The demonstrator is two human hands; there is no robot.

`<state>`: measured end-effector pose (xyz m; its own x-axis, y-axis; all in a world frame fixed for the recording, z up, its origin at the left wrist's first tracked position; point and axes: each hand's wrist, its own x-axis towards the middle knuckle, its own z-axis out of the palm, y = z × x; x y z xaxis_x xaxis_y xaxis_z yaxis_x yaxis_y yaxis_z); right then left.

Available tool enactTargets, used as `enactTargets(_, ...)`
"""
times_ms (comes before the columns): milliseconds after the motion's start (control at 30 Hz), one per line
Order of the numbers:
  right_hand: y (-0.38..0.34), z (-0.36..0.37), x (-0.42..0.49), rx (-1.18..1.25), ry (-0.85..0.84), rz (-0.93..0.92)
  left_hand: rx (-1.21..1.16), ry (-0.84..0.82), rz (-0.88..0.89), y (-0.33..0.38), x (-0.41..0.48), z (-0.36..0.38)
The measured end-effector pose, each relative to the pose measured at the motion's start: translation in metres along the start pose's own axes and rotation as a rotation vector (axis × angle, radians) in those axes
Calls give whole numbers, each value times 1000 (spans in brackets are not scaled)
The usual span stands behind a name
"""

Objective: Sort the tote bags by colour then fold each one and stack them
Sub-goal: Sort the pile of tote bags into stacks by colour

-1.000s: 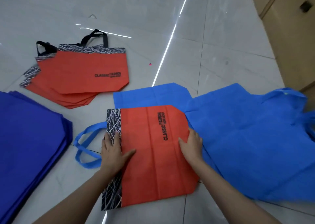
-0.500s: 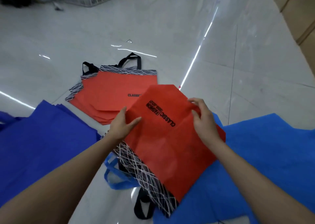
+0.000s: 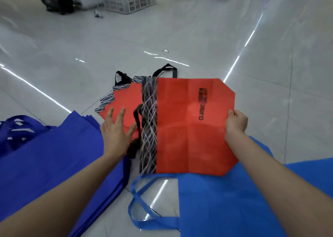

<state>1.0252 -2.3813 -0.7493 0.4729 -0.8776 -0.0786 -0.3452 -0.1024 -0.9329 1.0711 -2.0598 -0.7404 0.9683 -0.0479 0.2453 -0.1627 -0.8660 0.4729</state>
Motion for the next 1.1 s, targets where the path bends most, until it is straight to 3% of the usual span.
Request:
enactTargets(67,10,9,-6,44,97,170,-2,-17,-31,-14,-5,3)
enactTargets(133,20,24,-19,187,51,261,-14,-126,-56,-28,-19,13)
enactTargets(300,25,67,-56,359,-365,499,18,-342,7,-44,-77,42)
enactTargets(400,18,82,-68,106,-739,470,162,-480,35,-41,-95,53)
enactTargets(467,19,81,-74,-56,-887,453,215,-477,39,-39,-96,54)
enactTargets(600,26,58,-74,93,-682,354,170,-412,141,-25,-98,50)
enactTargets(700,52,6,-76,-12,-424,68,26,-436,228,2,-107,55)
enactTargets(767,86,-42,-82,-224,-265,-60,-122,-550,137,23,-115,65)
enactTargets(833,124,-86,-90,-357,-197,-69,-232,-573,-20,43,-122,79)
enactTargets(1000,177,-143,-118,-743,-415,-193,-418,-583,-470,80,-129,101)
enactTargets(1100,179,-144,-134,-875,-490,-227,-382,-595,-431,82,-138,105)
